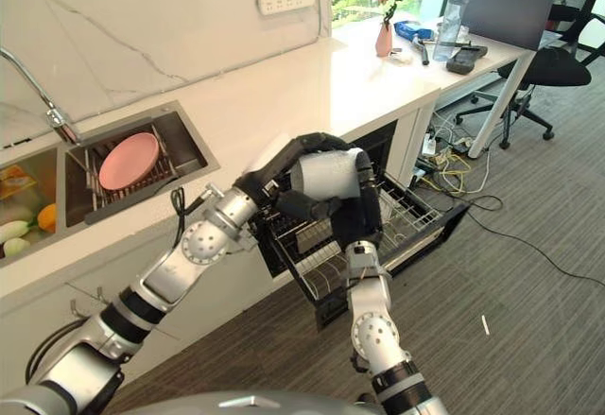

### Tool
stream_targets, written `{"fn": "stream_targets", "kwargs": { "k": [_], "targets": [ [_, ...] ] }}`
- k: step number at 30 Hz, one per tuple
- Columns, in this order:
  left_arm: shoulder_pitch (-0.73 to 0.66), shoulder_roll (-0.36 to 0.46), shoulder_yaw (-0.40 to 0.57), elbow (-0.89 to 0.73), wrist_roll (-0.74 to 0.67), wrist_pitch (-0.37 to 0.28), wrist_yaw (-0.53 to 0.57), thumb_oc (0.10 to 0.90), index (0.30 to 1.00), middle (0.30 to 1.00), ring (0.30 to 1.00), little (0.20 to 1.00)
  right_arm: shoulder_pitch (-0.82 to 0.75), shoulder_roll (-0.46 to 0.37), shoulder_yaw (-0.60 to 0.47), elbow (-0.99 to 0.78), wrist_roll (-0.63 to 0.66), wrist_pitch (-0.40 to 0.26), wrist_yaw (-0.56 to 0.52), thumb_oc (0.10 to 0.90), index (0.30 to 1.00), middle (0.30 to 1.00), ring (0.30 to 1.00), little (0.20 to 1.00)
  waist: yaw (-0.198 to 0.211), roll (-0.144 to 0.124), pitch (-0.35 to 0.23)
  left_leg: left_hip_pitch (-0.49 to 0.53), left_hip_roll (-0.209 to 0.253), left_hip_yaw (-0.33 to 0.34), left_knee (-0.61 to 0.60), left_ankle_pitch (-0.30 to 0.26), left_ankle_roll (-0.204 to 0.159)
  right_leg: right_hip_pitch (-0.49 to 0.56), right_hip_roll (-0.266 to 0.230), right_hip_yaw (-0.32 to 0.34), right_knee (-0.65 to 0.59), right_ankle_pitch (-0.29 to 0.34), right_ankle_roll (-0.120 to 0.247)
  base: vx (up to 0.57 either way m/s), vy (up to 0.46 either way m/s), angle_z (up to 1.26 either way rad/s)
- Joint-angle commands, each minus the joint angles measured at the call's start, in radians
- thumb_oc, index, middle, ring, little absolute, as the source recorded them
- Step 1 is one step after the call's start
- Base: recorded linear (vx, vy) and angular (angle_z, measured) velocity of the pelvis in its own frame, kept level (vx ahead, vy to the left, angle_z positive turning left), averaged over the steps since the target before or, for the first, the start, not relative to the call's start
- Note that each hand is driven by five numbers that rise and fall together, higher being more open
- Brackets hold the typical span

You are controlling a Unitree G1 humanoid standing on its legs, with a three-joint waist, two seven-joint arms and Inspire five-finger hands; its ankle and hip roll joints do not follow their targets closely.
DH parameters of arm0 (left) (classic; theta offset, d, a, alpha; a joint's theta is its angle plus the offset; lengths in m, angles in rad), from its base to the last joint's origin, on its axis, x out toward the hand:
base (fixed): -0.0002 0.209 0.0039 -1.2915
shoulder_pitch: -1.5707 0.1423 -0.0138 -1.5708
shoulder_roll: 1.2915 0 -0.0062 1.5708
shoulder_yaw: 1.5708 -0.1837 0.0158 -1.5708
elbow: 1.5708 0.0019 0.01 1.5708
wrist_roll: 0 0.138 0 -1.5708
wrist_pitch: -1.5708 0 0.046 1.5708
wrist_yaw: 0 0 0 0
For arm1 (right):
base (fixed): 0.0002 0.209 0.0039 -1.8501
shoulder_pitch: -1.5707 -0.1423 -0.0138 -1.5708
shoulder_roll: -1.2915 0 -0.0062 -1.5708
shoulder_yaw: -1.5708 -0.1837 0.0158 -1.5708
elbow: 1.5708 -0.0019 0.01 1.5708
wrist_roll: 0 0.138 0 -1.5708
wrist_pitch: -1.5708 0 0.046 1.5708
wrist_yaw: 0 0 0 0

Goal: Place the dishes in the dishwasher.

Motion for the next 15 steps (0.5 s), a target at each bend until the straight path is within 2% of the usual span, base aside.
{"fn": "stream_targets", "kwargs": {
  "k": [1, 15],
  "targets": [
    [-0.102, -0.054, -0.161, -0.127, -0.023, -0.151, -0.088, 0.800, 0.900, 0.900, 0.900, 0.900, -0.205, 0.130, 0.040, -0.203, -0.121, 0.013, 0.107, 0.400, 0.300, 0.300, 0.300, 0.300, 0.006, -0.061, -0.022, 0.059, 0.027, -0.001, 0.006, -0.035, -0.052, 0.108, -0.071, 0.027, 0.015, -0.085, 0.084, 0.00, -0.007, 0.08],
    [0.015, -0.049, -0.098, -0.122, -0.077, -0.155, -0.041, 0.800, 0.900, 0.900, 0.900, 0.900, -0.160, 0.159, 0.012, -0.202, -0.142, -0.021, 0.105, 0.400, 0.300, 0.300, 0.300, 0.300, 0.013, -0.056, -0.016, 0.052, 0.027, -0.008, 0.006, -0.030, -0.053, 0.107, -0.072, 0.019, 0.015, -0.087, 0.081, 0.00, -0.001, 0.02]
  ]
}}
